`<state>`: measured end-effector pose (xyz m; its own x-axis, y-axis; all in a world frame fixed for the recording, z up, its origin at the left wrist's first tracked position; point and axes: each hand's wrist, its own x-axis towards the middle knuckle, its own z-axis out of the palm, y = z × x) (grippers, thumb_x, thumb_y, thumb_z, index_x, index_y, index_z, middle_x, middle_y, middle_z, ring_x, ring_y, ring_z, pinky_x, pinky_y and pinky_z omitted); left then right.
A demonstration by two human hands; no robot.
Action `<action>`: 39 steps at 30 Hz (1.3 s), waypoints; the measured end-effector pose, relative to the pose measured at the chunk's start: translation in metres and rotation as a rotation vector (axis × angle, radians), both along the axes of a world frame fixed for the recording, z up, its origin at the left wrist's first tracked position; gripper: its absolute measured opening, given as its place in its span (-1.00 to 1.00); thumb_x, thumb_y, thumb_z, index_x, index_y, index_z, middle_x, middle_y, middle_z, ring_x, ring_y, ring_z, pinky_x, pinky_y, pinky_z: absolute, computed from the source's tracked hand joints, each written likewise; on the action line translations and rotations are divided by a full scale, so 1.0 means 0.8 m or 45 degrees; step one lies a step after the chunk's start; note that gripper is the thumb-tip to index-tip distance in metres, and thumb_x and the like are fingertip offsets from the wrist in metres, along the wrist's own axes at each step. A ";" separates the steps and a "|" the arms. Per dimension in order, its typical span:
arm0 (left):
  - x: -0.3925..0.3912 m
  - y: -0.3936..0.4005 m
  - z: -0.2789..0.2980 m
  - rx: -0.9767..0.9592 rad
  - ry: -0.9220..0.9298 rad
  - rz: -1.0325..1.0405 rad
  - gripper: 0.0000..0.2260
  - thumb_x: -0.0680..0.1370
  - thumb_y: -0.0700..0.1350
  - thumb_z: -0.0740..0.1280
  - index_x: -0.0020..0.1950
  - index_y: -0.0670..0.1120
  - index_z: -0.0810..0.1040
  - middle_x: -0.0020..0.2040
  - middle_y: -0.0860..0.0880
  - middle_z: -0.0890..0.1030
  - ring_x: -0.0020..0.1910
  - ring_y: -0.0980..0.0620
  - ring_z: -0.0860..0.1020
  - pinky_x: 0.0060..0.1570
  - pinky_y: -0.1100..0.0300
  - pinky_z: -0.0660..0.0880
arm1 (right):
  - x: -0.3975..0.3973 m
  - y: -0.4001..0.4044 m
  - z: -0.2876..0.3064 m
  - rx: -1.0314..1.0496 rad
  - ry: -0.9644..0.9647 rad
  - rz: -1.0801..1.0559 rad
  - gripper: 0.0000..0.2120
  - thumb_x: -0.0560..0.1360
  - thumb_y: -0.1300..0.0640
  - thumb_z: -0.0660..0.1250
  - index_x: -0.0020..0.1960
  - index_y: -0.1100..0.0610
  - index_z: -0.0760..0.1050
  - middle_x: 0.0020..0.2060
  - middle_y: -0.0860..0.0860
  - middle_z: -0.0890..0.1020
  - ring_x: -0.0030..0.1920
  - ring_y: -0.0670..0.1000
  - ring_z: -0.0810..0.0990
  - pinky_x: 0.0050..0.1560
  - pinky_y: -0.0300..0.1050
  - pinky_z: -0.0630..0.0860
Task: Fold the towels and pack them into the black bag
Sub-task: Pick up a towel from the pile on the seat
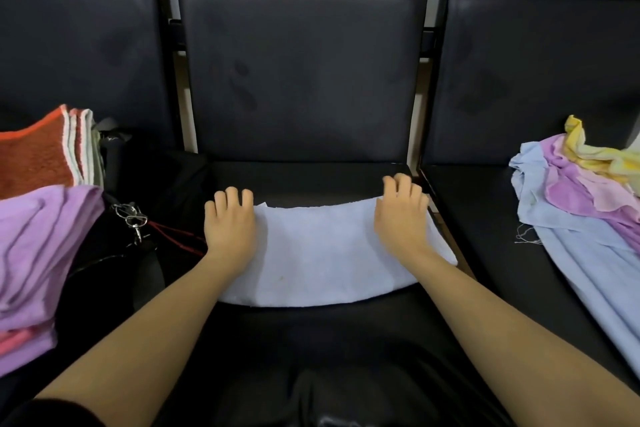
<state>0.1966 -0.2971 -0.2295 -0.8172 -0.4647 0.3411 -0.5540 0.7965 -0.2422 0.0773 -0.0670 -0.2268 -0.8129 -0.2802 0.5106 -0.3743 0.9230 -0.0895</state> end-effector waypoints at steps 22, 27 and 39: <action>0.044 0.068 -0.033 0.380 0.007 0.137 -0.57 0.58 -0.19 0.13 0.42 -0.24 0.14 0.24 -0.17 0.41 0.17 -0.08 0.43 0.11 0.18 0.38 | 0.064 0.012 -0.030 0.534 -0.616 0.314 -0.49 0.64 -0.13 -0.21 0.54 -0.11 -0.26 0.54 -0.03 -0.22 0.54 0.04 -0.23 0.41 0.30 -0.29; 0.044 0.058 -0.039 0.324 0.001 0.043 -0.62 0.63 -0.07 0.07 0.43 -0.11 0.15 0.16 -0.13 0.45 0.09 -0.09 0.44 0.06 0.13 0.33 | 0.065 0.011 -0.033 0.548 -0.594 0.298 -0.49 0.64 -0.14 -0.22 0.54 -0.11 -0.27 0.54 -0.03 -0.23 0.54 0.04 -0.24 0.41 0.32 -0.28; 0.047 0.048 0.025 0.287 0.365 -0.320 -0.71 0.30 -0.42 0.40 -0.18 -0.15 0.36 -0.12 -0.16 0.45 -0.47 0.12 0.01 -0.48 0.26 0.04 | 0.082 -0.013 -0.038 0.585 -0.716 0.262 -0.40 0.58 -0.28 -0.24 0.52 -0.10 -0.36 0.52 -0.01 -0.33 0.52 0.06 -0.32 0.38 0.33 -0.34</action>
